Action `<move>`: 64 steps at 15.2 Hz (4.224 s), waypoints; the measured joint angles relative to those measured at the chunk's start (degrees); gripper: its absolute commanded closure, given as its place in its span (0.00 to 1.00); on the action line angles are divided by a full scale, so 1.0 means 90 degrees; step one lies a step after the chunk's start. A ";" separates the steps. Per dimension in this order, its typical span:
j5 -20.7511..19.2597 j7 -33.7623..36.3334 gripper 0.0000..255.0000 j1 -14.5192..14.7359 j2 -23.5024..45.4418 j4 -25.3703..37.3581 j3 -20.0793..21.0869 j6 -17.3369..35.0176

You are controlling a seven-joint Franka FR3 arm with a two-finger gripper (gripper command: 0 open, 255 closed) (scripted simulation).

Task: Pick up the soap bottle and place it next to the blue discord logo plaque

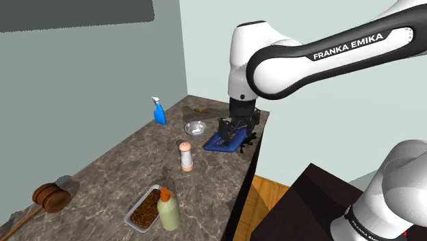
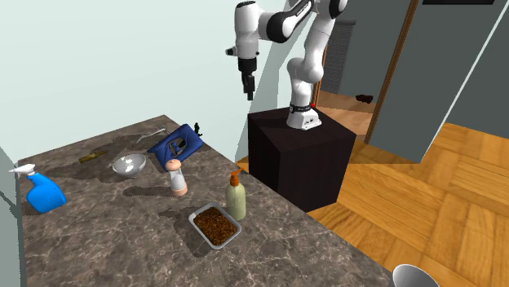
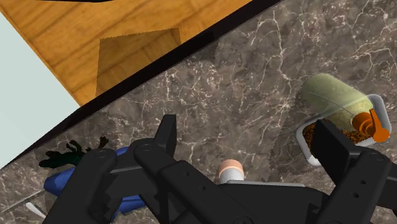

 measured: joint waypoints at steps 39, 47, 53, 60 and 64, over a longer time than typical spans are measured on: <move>-0.2942 0.3452 0.00 0.1728 0.6876 0.4569 0.0289 0.1787; -0.2942 0.3453 1.00 0.1726 0.6871 0.4565 0.0287 0.1785; -0.2900 0.3426 1.00 0.1707 0.6782 0.4596 0.0323 0.1666; -0.2747 0.3349 1.00 0.1618 0.6404 0.4601 0.0448 0.1296; -0.2657 0.3309 1.00 0.1587 0.6211 0.4674 0.0517 0.1040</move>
